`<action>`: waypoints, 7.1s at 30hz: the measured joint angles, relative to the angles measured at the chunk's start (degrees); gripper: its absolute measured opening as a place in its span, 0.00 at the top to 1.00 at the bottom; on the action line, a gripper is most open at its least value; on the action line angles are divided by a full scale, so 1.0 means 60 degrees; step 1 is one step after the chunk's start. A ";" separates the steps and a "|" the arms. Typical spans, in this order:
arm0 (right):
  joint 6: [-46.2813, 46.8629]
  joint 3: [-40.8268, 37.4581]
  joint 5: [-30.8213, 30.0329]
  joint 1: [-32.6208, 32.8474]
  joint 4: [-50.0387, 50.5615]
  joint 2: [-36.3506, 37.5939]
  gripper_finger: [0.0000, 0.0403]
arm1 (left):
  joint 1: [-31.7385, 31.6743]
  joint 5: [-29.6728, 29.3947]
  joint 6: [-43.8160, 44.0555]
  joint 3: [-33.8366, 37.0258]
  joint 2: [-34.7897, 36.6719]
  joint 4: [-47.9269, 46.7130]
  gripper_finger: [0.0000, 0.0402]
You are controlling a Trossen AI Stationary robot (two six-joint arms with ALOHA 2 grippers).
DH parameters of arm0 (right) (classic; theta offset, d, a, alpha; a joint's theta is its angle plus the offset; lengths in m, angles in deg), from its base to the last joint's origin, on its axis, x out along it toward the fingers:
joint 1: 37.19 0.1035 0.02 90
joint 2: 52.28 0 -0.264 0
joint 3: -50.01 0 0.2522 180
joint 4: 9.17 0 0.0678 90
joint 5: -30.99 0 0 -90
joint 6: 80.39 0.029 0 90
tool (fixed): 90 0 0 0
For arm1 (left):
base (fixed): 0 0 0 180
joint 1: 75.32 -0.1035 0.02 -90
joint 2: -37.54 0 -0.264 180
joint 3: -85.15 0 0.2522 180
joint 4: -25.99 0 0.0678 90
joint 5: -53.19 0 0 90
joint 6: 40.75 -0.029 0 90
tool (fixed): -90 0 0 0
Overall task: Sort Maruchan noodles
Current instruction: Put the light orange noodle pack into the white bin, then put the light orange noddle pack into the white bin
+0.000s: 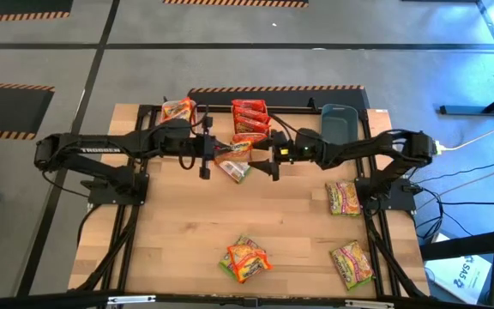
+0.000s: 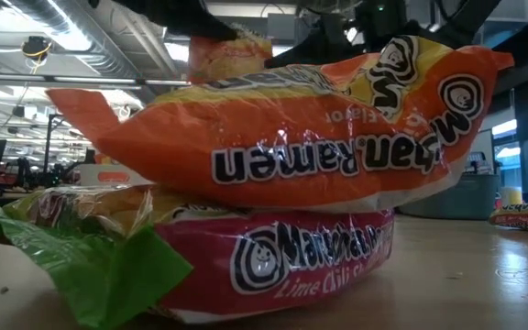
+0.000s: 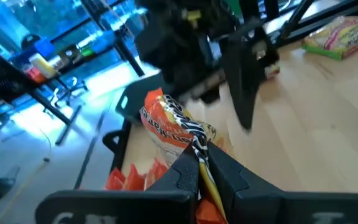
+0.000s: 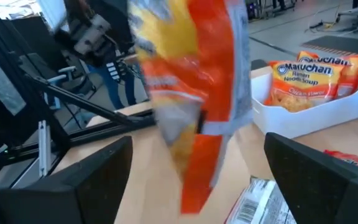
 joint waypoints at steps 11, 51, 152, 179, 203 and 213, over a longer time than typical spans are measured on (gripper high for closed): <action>-0.0110 0.1269 0.0570 0.0000 -0.0139 -0.1175 0.13 | 0.0037 0.0031 -0.0030 0.0000 -0.0074 0.0486 0.98; -0.2788 0.2077 -0.0208 0.0241 0.1336 -0.1756 0.78 | -0.0718 0.0508 0.5040 -0.2725 -0.0749 -0.4272 0.33; -0.2368 0.0445 -0.1020 0.0252 0.5074 0.0856 0.42 | -0.6098 -0.2655 -0.0045 -0.2262 -0.2917 -0.8832 0.96; -0.2339 0.0445 -0.1014 0.0252 0.4991 0.0419 0.42 | -0.6102 -0.1582 -0.0256 -0.2248 -0.4144 -0.8372 0.96; -0.2364 0.0445 -0.1024 0.0586 0.4962 0.0419 0.42 | -0.5981 -0.2324 0.0146 -0.2251 -0.4086 -0.8159 0.60; -0.2097 0.0445 -0.1018 0.0645 0.4924 0.0419 0.42 | -0.5321 -0.1571 0.1143 -0.2255 -0.2506 -0.7958 0.53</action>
